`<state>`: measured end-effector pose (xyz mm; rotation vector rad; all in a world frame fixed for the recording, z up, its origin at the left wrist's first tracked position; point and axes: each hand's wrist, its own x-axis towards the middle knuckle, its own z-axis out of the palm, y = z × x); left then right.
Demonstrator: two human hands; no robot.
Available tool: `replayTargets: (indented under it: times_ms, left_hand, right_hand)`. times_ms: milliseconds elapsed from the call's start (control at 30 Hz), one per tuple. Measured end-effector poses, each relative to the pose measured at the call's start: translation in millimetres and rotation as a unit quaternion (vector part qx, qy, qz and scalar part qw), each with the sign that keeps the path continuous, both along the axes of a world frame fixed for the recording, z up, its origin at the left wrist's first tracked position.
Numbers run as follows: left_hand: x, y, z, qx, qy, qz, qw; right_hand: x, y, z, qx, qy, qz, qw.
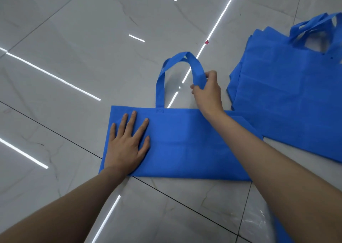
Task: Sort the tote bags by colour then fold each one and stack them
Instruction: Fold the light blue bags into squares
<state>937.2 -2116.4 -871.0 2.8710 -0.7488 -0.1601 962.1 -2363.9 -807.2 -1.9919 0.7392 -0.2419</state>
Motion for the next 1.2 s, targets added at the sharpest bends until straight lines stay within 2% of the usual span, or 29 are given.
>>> replayTargets:
  times_ms: [67, 133, 233, 300, 367, 433, 533, 667, 733, 833, 900, 967, 1067, 1200]
  left_hand:
    - [0.0, -0.7, -0.7, -0.005, -0.002, 0.001, 1.000]
    - [-0.6, -1.3, -1.2, -0.008, -0.006, 0.002, 1.000]
    - [-0.8, -1.7, -1.3, -0.007, -0.007, 0.002, 1.000]
    - [-0.5, -2.1, -0.8, -0.009, -0.005, 0.003, 1.000]
    - [-0.3, -2.1, -0.7, -0.011, -0.005, 0.009, 1.000]
    - [0.0, -2.4, -1.1, -0.013, -0.007, 0.011, 1.000]
    - [-0.5, -3.1, -1.3, -0.013, 0.000, 0.014, 1.000]
    - [-2.5, -6.9, 8.4, -0.028, -0.010, 0.031, 0.999]
    - [-7.2, -20.8, 23.8, -0.056, -0.059, 0.011, 0.997]
    - [-27.9, -53.7, 34.3, -0.080, -0.108, -0.110, 0.985]
    - [-38.6, -64.0, 20.4, -0.040, -0.069, -0.131, 0.988]
    - [-42.2, -61.5, 1.7, -0.001, -0.017, -0.105, 0.994]
    - [-40.9, -57.6, -9.9, 0.008, 0.022, -0.097, 0.995]
    - [-40.8, -59.3, -3.8, -0.023, 0.019, -0.079, 0.996]
  right_hand:
    - [-11.1, 8.2, 15.4, -0.005, -0.086, 0.035, 0.996]
    - [-32.1, 17.0, 21.8, -0.050, -0.134, 0.077, 0.987]
    - [-81.0, 31.1, 10.4, -0.194, -0.173, 0.150, 0.954]
    - [-116.9, 41.9, -9.5, -0.307, -0.180, 0.202, 0.912]
    - [-149.6, 50.8, -33.4, -0.373, -0.164, 0.232, 0.883]
    - [-177.1, 56.4, -54.9, -0.408, -0.091, 0.261, 0.870]
    - [-198.5, 61.3, -67.8, -0.393, 0.038, 0.259, 0.881]
    - [-196.7, 61.4, -66.5, -0.387, 0.107, 0.269, 0.875]
    - [-195.4, 61.6, -67.2, -0.387, 0.111, 0.272, 0.874]
    - [-195.1, 63.7, -68.6, -0.380, 0.099, 0.255, 0.884]
    - [-187.9, 69.2, -59.8, -0.337, 0.065, 0.196, 0.918]
    - [-171.9, 73.7, -45.3, -0.316, 0.007, 0.122, 0.941]
    - [-146.7, 78.5, -38.2, -0.381, -0.021, 0.122, 0.916]
    - [-162.2, 77.6, -63.7, -0.431, 0.025, 0.145, 0.890]
